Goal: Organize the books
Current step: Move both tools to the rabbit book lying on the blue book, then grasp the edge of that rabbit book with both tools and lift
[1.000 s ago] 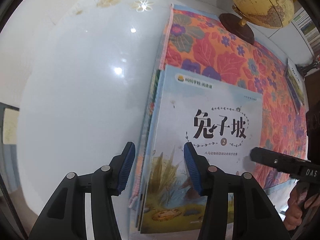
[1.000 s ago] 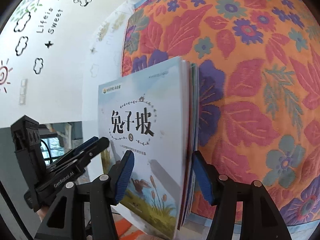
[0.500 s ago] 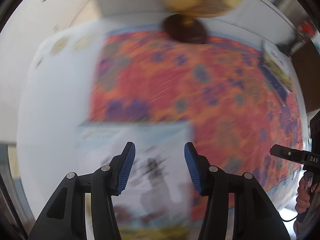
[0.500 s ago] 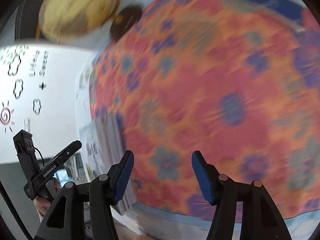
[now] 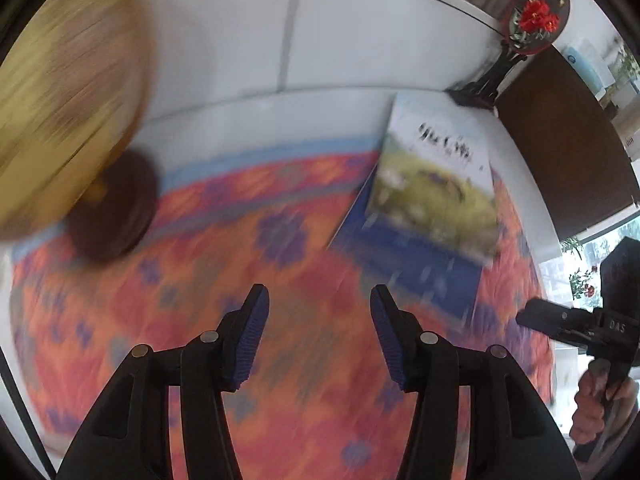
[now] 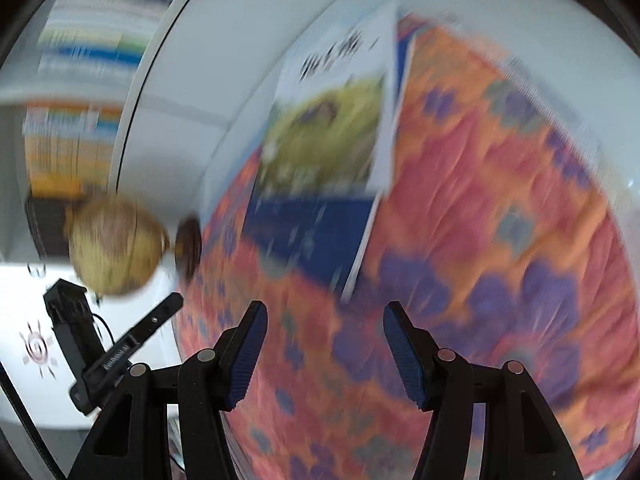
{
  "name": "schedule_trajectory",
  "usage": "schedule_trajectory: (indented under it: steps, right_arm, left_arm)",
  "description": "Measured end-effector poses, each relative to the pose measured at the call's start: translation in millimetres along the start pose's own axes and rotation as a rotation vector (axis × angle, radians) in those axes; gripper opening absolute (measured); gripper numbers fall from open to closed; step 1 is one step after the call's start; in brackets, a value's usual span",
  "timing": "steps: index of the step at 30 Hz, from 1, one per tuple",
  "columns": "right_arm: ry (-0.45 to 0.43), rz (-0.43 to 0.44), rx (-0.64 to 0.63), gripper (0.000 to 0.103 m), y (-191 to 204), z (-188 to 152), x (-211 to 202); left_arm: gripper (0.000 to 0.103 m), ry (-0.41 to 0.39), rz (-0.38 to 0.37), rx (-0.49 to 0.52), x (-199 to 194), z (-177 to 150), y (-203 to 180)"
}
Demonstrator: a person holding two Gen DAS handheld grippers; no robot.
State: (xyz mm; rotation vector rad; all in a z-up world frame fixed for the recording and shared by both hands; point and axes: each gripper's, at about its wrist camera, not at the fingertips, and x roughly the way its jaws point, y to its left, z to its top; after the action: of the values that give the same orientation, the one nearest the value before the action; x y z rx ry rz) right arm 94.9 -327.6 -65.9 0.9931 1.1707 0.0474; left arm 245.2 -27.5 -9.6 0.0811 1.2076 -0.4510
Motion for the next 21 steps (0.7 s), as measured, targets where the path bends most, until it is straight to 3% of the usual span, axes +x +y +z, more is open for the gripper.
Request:
schedule_trajectory:
  steps: [3, 10, 14, 15, 18, 21]
  right_arm:
    - [-0.024, 0.03, 0.035, 0.059, -13, 17, -3]
    - [-0.077, 0.075, 0.075, 0.059, -25, 50, 6]
    - [-0.123, 0.024, 0.068, 0.059, -31, 62, 12]
    - [-0.123, 0.029, 0.073, 0.059, -33, 64, 14]
    - [-0.13, 0.05, 0.084, 0.059, -35, 68, 24]
    - [-0.144, 0.033, 0.047, 0.057, -28, 69, 28]
  left_arm:
    - [0.05, -0.005, -0.054, 0.015, 28, 25, -23]
    - [0.05, 0.032, -0.069, 0.003, 80, 65, -40]
    - [0.05, 0.07, -0.024, -0.021, 106, 68, -41]
    - [0.056, 0.078, -0.015, -0.025, 111, 67, -40]
    - [0.063, 0.048, -0.031, -0.055, 114, 66, -38]
    - [0.065, 0.064, -0.056, -0.001, 117, 67, -52]
